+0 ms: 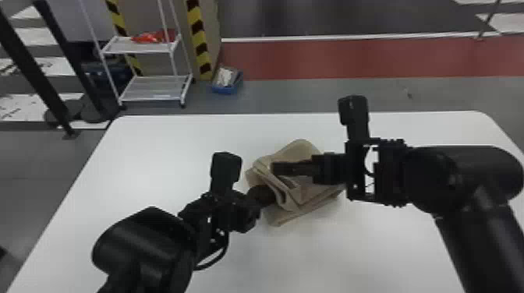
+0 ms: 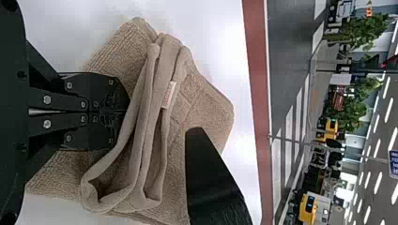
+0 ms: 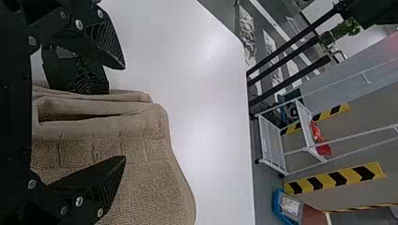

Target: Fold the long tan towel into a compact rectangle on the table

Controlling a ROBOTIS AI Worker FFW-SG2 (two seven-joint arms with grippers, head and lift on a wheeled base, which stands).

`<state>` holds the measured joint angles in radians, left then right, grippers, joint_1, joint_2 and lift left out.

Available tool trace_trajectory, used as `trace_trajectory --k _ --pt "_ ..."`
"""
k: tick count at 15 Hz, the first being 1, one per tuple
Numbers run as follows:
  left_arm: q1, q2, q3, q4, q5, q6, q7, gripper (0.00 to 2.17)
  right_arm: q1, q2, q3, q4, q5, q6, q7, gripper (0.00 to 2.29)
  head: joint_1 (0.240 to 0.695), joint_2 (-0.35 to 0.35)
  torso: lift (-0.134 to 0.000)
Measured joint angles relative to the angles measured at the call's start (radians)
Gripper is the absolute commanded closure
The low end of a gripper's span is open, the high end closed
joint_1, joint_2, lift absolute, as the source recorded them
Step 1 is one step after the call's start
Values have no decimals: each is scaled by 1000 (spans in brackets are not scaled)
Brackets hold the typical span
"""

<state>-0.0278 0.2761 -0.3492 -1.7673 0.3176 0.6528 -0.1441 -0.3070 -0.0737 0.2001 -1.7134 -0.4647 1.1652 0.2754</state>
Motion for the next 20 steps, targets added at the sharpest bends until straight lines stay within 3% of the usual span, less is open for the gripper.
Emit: trace_trajectory --k 3,5,6,11,15,20 --pt "9 0 9 -13 3 1 -4 1909 65 -44 -46 -104 -9 11 1 603 695 41 -128" --pt "15 1 19 -26 10 4 -10 1909 120 -88 -78 -173 -11 12 25 1193 695 19 -128" --pt "20 3 22 -33 12 6 -10 1909 153 -107 -100 -207 -15 9 39 1359 695 11 -128" --pt "67 34 77 -116 14 27 -11 1909 244 -146 -183 -281 -28 -1 64 1541 695 -17 -128" --pt "129 78 191 -209 26 30 -13 1909 302 -152 -207 -332 -21 -20 73 1652 695 26 -128" --pt "163 87 329 -206 74 -9 -27 1912 421 -152 -231 -382 16 -101 66 1652 695 89 -128"
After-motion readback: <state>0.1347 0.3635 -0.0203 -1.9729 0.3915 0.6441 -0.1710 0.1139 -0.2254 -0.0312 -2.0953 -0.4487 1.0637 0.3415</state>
